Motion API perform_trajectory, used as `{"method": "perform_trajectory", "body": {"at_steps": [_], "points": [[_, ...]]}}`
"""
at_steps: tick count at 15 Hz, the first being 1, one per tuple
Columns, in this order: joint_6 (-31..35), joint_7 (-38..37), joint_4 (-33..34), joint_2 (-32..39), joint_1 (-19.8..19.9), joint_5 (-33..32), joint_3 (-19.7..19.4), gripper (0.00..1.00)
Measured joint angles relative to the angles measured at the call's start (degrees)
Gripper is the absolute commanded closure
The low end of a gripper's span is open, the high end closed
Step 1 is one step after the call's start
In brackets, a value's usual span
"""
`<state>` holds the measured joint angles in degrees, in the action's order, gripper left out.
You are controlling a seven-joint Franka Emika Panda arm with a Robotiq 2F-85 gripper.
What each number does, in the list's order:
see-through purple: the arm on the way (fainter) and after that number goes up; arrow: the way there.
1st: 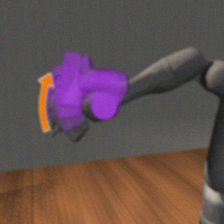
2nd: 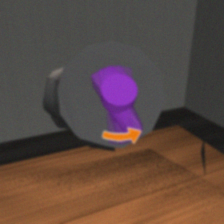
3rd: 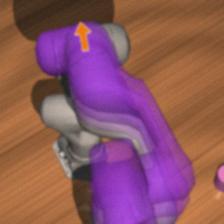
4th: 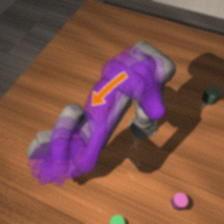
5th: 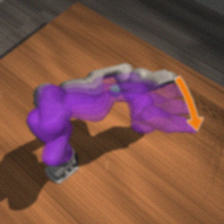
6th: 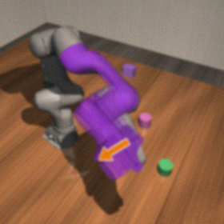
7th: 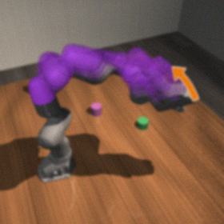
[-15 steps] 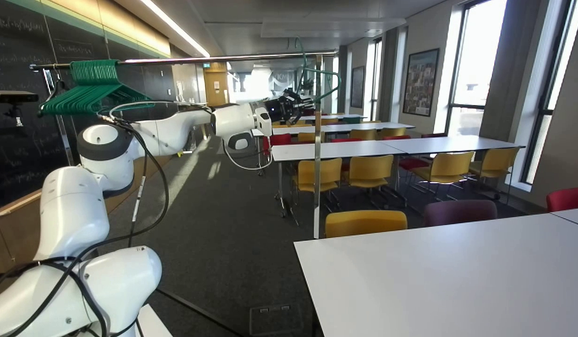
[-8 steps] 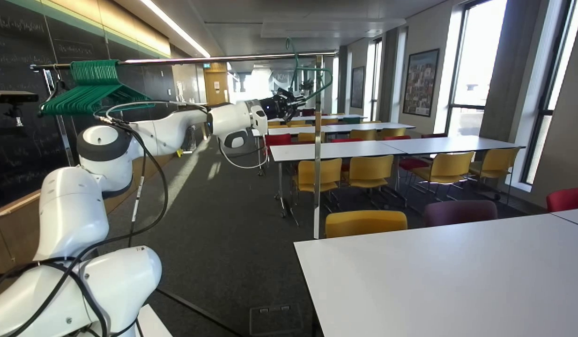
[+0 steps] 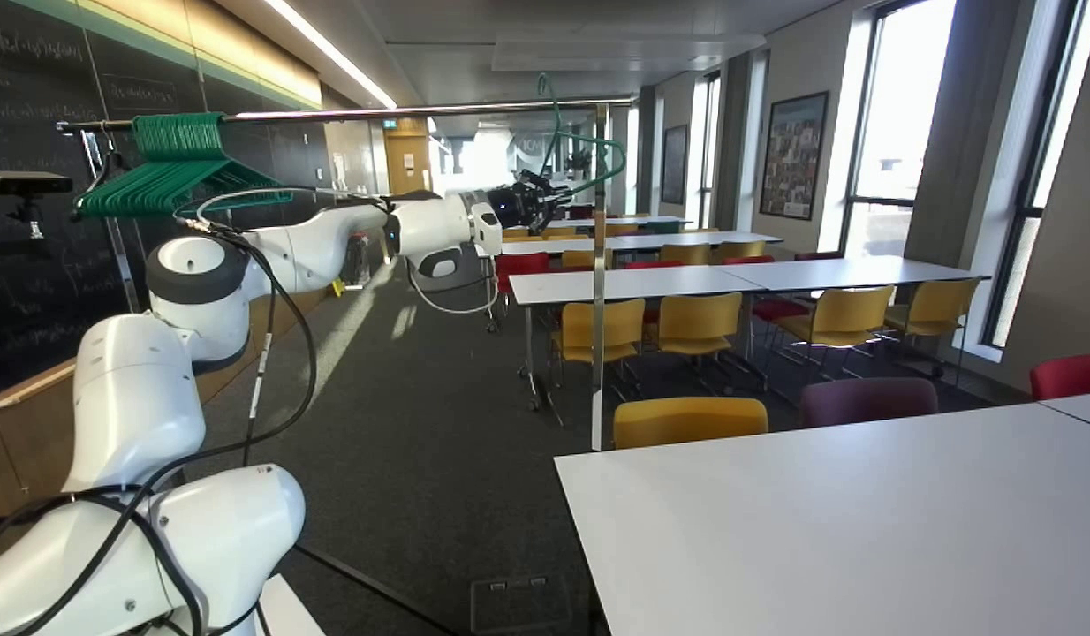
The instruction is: Put the hanger from the table on the rail.
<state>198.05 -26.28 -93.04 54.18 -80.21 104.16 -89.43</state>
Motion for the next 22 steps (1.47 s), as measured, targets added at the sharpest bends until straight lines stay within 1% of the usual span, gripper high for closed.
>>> {"method": "perform_trajectory", "body": {"at_steps": [4,6,7,10,12,17,18,22], "points": [[0.0,2.8,0.1,-0.1,-0.1,4.1,0.9,0.98],[0.0,4.0,0.1,-0.6,-0.2,5.6,2.0,0.98],[0.0,4.5,0.3,-1.4,-0.5,5.6,3.0,0.9],[0.0,4.5,1.8,-4.8,-2.2,3.6,5.0,0.9],[0.0,4.6,2.1,-6.0,-3.1,3.4,5.1,0.9],[0.0,4.6,2.1,-6.8,-3.0,3.4,5.3,0.9],[0.0,4.6,2.1,-6.8,-3.0,3.4,5.3,0.98],[0.0,4.5,1.8,-6.2,-2.6,3.5,5.7,0.98]]}}
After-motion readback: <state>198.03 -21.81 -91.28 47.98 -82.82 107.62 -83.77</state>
